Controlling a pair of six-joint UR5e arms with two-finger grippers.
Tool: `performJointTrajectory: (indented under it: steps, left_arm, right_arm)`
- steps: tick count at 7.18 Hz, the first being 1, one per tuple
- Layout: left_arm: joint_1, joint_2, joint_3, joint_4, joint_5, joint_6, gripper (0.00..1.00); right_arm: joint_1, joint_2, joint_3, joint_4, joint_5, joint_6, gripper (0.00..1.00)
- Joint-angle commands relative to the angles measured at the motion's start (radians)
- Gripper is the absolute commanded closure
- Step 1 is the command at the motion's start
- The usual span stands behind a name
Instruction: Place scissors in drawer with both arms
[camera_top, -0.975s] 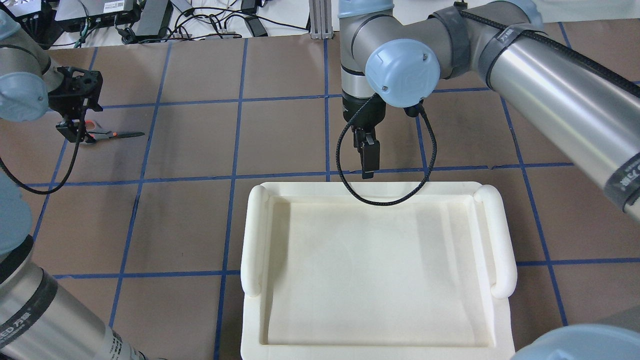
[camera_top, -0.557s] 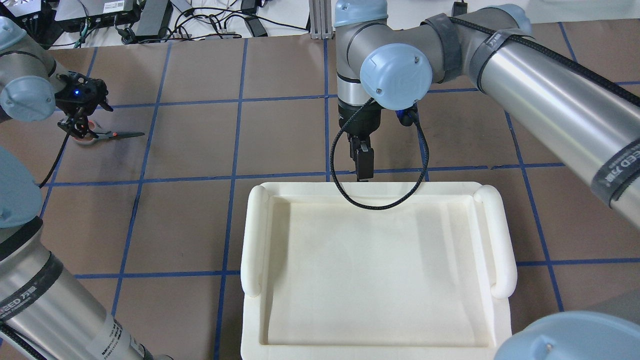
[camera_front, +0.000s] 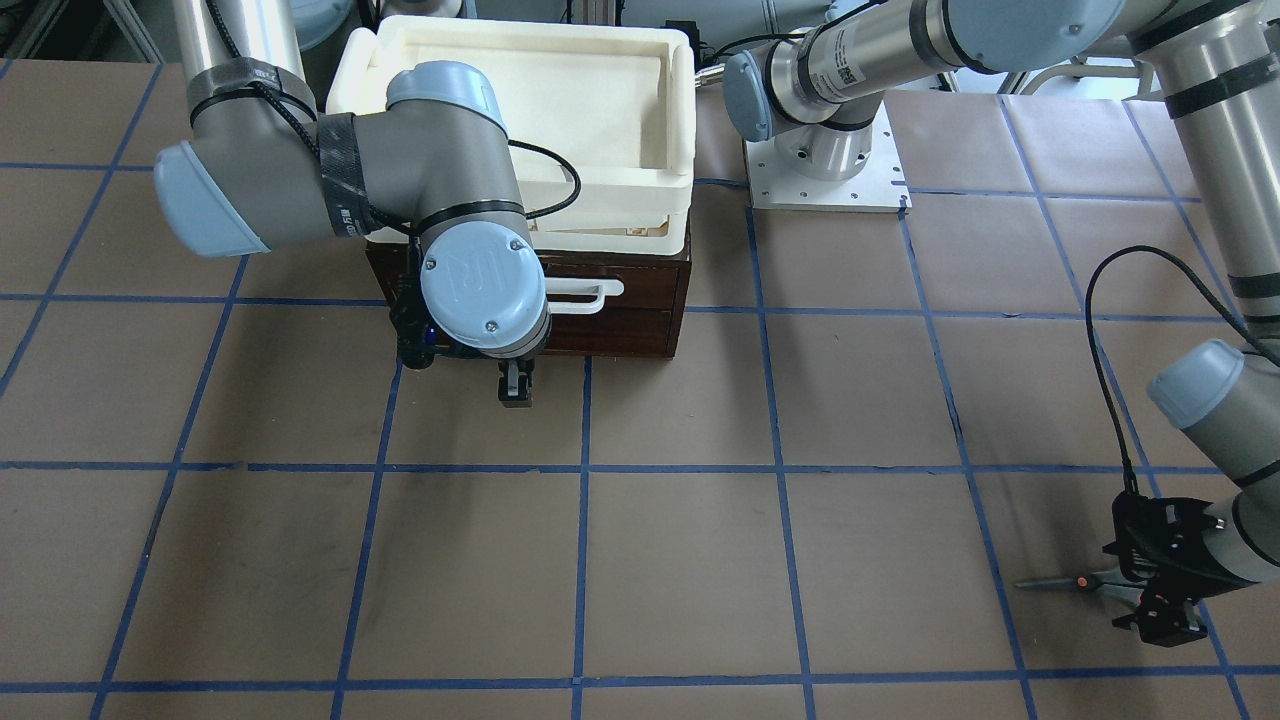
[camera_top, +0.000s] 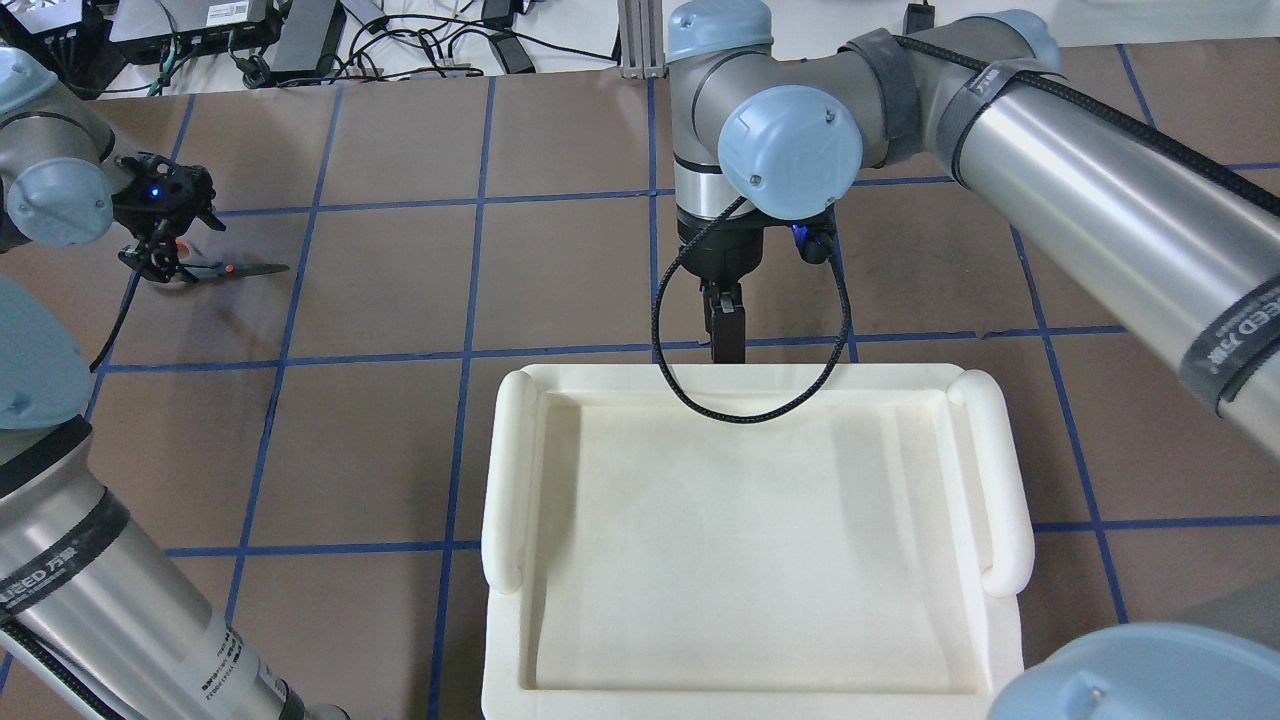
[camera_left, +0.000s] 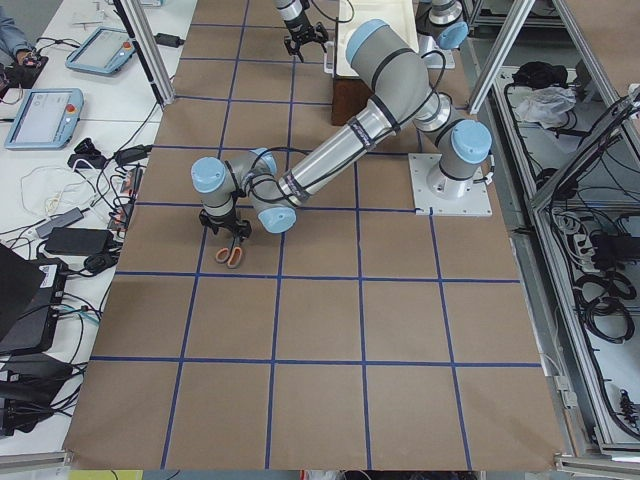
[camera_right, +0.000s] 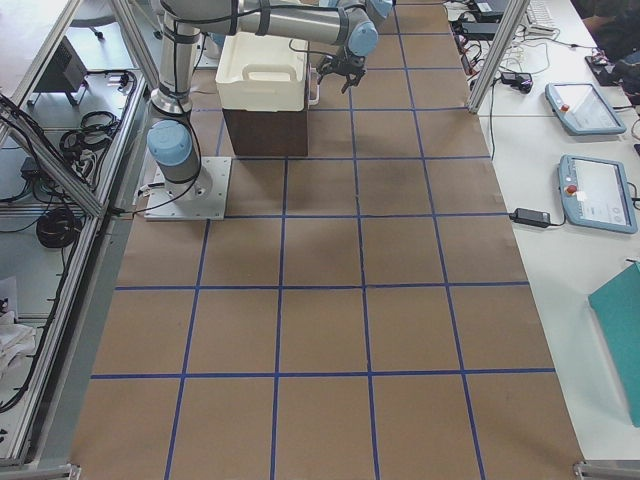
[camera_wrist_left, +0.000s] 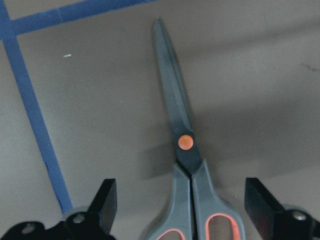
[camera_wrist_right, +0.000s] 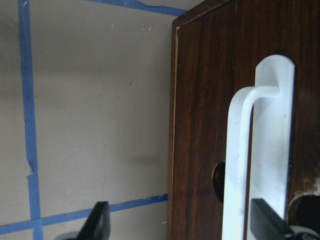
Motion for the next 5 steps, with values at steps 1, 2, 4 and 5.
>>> performJointTrajectory:
  steps: [1,2,4,5]
  left_arm:
    - [0.002,0.002,-0.002,-0.04,0.004,-0.091,0.08]
    - [0.002,-0.007,-0.002,-0.037,0.003,-0.094,0.08]
    - [0.002,-0.015,-0.002,-0.027,-0.005,-0.117,0.08]
    - [0.002,-0.016,-0.003,-0.027,-0.006,-0.114,0.08]
  right_arm:
    - [0.015,0.005,0.001,0.006,0.006,0.018,0.0]
    - [0.02,0.008,0.003,0.006,0.006,0.017,0.0]
    - [0.023,0.009,0.006,0.026,0.006,0.017,0.0]
    - [0.023,0.008,0.023,0.026,0.006,0.017,0.0]
